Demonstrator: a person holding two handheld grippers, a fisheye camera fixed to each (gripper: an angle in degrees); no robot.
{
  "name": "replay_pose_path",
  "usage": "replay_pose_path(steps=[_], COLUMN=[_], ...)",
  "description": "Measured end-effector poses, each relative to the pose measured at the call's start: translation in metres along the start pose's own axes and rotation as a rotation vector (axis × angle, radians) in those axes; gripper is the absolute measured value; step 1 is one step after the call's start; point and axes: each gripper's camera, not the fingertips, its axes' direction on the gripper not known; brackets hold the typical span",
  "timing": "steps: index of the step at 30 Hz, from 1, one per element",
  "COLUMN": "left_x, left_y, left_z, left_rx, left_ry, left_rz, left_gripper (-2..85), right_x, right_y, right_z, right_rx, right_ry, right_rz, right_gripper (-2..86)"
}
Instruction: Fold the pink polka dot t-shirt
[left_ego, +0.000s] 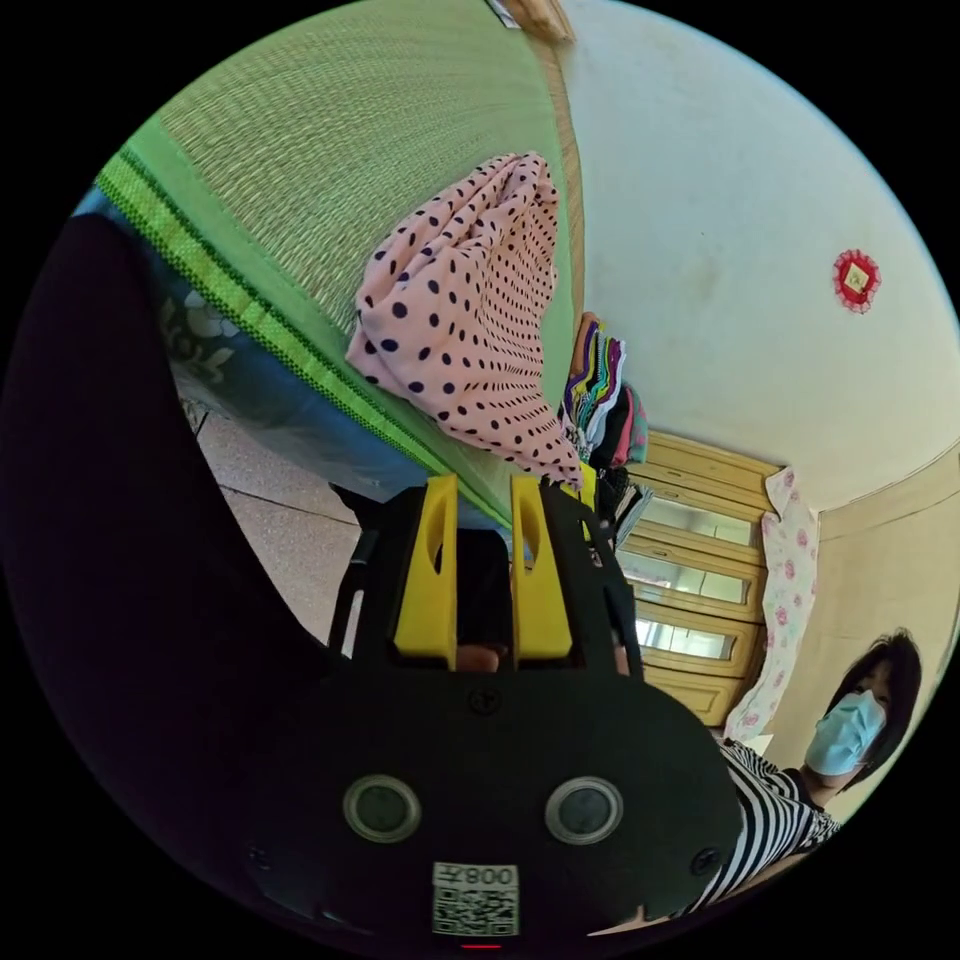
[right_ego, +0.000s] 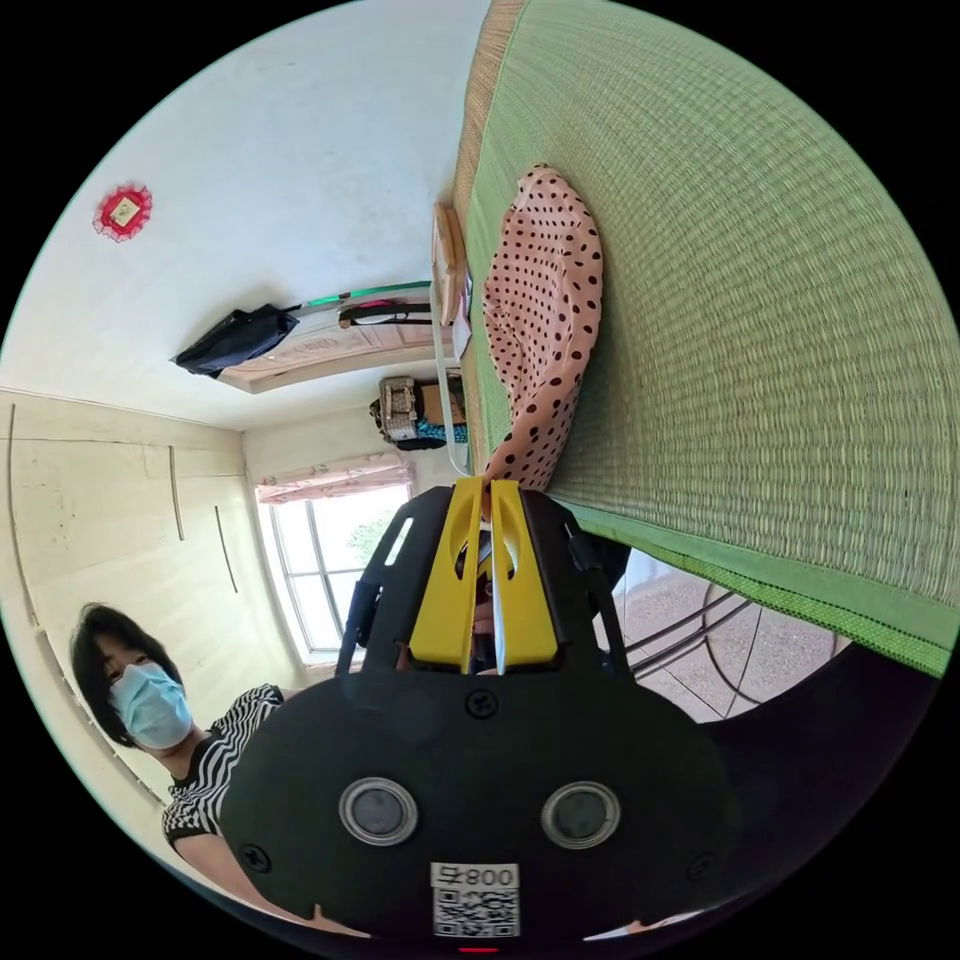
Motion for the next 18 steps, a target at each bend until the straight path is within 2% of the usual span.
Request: replay_pose_path(steps=[5, 18], left_x=[0.003, 0.015], left_y=[-0.002, -0.007], left_z=[-0.025, -0.053], left_rx=[0.094, 0.145], left_ry=[0.051, 0.036], left_rz=[-0.068, -0.164], left_gripper=[9.2, 10.0], right_x=[-0.002, -0.009], right_y=[0.001, 0.003], right_z=[0.004, 0.011], right_rx=[0.003, 0.007], right_ry=[0.002, -0.008], right_rz=[0.002, -0.003], right_gripper=[1.2, 1.0])
